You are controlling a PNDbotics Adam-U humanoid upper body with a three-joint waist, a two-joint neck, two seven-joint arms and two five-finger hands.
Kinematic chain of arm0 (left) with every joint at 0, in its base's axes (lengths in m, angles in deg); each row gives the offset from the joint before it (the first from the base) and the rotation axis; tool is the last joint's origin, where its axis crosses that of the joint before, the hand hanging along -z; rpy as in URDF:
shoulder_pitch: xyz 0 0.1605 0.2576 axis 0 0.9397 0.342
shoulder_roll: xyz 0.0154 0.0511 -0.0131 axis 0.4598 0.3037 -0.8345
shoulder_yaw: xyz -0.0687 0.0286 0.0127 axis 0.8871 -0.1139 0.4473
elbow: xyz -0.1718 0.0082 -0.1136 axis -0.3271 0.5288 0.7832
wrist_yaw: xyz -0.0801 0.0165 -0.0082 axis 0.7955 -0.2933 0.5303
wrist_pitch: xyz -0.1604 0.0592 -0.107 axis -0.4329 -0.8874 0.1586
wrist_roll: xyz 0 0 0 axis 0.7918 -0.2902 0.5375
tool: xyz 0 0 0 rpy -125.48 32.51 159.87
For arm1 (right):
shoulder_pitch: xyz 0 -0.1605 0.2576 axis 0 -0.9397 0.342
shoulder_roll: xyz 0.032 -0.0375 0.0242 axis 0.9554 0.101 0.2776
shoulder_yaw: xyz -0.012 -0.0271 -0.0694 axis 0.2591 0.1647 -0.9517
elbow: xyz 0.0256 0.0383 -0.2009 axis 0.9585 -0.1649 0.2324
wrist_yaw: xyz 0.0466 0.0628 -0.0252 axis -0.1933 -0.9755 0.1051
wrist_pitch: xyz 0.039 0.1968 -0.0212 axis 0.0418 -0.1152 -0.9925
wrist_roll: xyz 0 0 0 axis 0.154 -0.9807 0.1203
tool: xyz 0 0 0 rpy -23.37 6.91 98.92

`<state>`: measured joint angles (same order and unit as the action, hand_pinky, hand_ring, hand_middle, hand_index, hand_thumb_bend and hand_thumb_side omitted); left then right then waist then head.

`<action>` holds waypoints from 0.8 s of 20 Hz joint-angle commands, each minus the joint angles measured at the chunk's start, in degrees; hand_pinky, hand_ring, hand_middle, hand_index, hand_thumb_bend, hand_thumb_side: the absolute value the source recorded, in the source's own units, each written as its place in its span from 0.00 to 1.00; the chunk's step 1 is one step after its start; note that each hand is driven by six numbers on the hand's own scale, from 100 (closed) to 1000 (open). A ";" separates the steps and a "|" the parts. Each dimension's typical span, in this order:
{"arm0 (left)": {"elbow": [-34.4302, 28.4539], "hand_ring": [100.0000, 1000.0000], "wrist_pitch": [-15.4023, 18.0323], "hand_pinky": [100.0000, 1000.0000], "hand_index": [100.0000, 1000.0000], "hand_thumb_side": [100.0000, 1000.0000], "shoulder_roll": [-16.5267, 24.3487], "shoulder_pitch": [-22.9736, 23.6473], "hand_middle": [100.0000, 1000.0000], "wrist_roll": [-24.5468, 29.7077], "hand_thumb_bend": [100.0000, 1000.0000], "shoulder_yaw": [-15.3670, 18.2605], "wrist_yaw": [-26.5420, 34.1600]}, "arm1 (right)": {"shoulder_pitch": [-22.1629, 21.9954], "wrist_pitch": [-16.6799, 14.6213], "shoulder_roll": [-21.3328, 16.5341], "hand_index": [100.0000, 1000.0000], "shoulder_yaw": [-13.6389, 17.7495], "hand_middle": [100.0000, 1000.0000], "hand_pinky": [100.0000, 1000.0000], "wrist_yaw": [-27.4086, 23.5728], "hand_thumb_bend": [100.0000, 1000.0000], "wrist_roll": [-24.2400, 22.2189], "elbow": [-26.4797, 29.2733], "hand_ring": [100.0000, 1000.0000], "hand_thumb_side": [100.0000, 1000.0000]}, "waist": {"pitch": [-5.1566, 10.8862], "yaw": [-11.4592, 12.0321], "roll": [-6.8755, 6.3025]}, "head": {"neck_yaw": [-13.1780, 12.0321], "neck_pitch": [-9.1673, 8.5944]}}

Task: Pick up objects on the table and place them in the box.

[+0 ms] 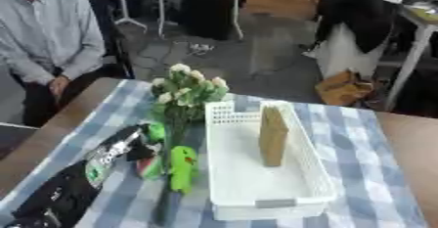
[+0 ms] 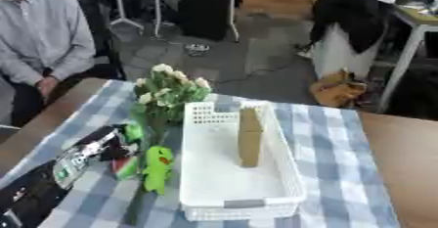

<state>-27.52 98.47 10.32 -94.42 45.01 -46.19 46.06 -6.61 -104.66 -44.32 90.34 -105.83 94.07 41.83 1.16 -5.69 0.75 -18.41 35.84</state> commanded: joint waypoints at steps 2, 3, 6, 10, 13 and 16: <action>-0.34 0.33 -0.43 0.23 0.49 0.61 0.59 -0.57 0.19 -0.60 0.00 0.07 1.57 | 0.59 0.03 -1.34 0.74 0.27 0.74 0.78 -0.37 0.00 -0.15 0.86 0.83 0.68 | 0.20 0.05 -0.29 | -0.17 -0.83; -0.34 0.33 -0.50 0.23 0.49 0.61 0.55 -0.55 0.19 -0.78 0.00 0.08 1.88 | 0.60 0.09 -1.34 0.74 0.28 0.74 0.78 -0.38 0.00 -0.11 0.86 0.83 0.68 | 0.20 0.06 -0.29 | -0.17 -0.86; -0.97 0.29 -0.62 0.20 0.43 0.54 0.78 -0.61 0.15 -2.31 0.00 0.39 3.87 | 0.57 0.12 -1.38 0.74 0.29 0.75 0.78 -0.43 0.00 -0.12 0.86 0.83 0.68 | 0.21 0.19 -0.30 | -0.13 -0.98; -1.73 0.28 -0.89 0.20 0.41 0.53 1.35 -0.73 0.14 -3.35 0.00 0.21 5.36 | 0.55 0.03 -1.44 0.74 0.31 0.75 0.78 -0.51 0.00 -0.14 0.86 0.83 0.68 | 0.23 0.28 -0.32 | -0.11 -0.93; -2.43 0.28 -0.95 0.20 0.40 0.53 1.69 -0.85 0.14 -4.11 0.00 0.15 6.14 | 0.55 0.02 -1.47 0.74 0.33 0.75 0.78 -0.54 0.00 -0.13 0.86 0.83 0.68 | 0.24 0.36 -0.34 | -0.10 -0.90; -3.14 0.27 -1.01 0.20 0.40 0.51 2.04 -1.05 0.14 -4.34 0.00 -0.10 6.68 | 0.54 0.04 -1.51 0.74 0.36 0.75 0.78 -0.55 0.00 -0.07 0.86 0.83 0.68 | 0.25 0.43 -0.37 | -0.12 -0.92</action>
<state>-29.37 97.46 9.97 -94.26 41.10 -46.24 52.25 -6.62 -104.60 -44.32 90.34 -105.89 94.02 41.83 1.16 -5.29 0.75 -18.42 35.55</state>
